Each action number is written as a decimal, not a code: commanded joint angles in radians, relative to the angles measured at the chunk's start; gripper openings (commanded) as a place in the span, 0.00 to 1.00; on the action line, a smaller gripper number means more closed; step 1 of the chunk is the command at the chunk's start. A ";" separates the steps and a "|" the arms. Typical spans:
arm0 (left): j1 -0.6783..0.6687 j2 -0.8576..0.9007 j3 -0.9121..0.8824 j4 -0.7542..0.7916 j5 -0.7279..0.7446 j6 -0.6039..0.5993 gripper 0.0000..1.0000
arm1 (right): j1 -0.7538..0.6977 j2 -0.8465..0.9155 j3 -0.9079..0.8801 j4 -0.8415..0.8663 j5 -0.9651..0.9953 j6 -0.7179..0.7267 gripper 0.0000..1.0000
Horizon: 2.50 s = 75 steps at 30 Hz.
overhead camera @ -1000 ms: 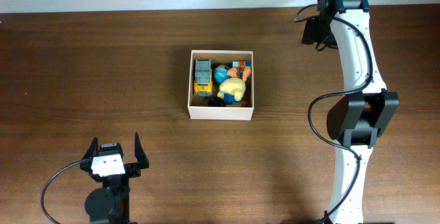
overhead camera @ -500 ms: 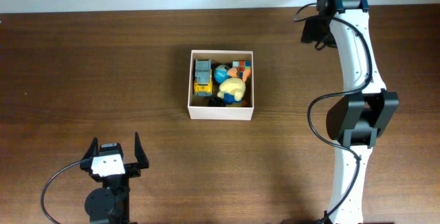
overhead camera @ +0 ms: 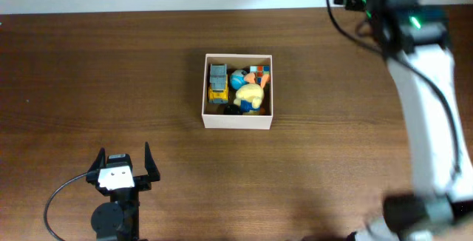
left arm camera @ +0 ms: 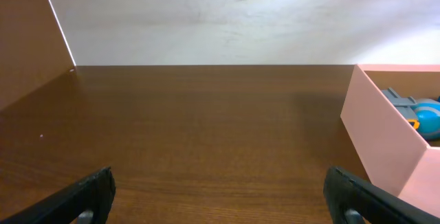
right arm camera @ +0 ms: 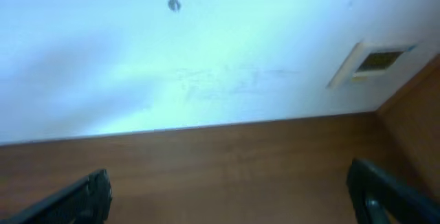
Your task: Pack container
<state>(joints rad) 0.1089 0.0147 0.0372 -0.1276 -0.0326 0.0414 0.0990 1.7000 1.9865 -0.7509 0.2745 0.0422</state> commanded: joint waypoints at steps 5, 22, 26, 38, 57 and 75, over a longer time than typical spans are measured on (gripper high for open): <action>0.005 -0.010 -0.007 0.003 0.011 0.016 0.99 | -0.011 -0.391 -0.513 0.135 -0.029 -0.088 0.99; 0.005 -0.010 -0.007 0.003 0.011 0.016 0.99 | -0.029 -1.179 -1.537 0.669 -0.193 -0.091 0.99; 0.005 -0.010 -0.007 0.003 0.011 0.016 0.99 | -0.029 -1.332 -1.662 0.684 -0.201 -0.091 0.99; 0.005 -0.010 -0.007 0.003 0.011 0.016 0.99 | -0.073 -1.650 -1.889 0.675 -0.290 -0.091 0.99; 0.005 -0.010 -0.007 0.003 0.011 0.016 0.99 | -0.008 -1.697 -1.976 0.660 -0.267 -0.091 0.99; 0.005 -0.010 -0.007 0.003 0.011 0.016 0.99 | -0.008 -1.518 -1.976 0.663 -0.290 -0.087 0.99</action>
<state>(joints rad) 0.1089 0.0147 0.0364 -0.1272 -0.0326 0.0418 0.0834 0.1677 0.0212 -0.0921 -0.0025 -0.0486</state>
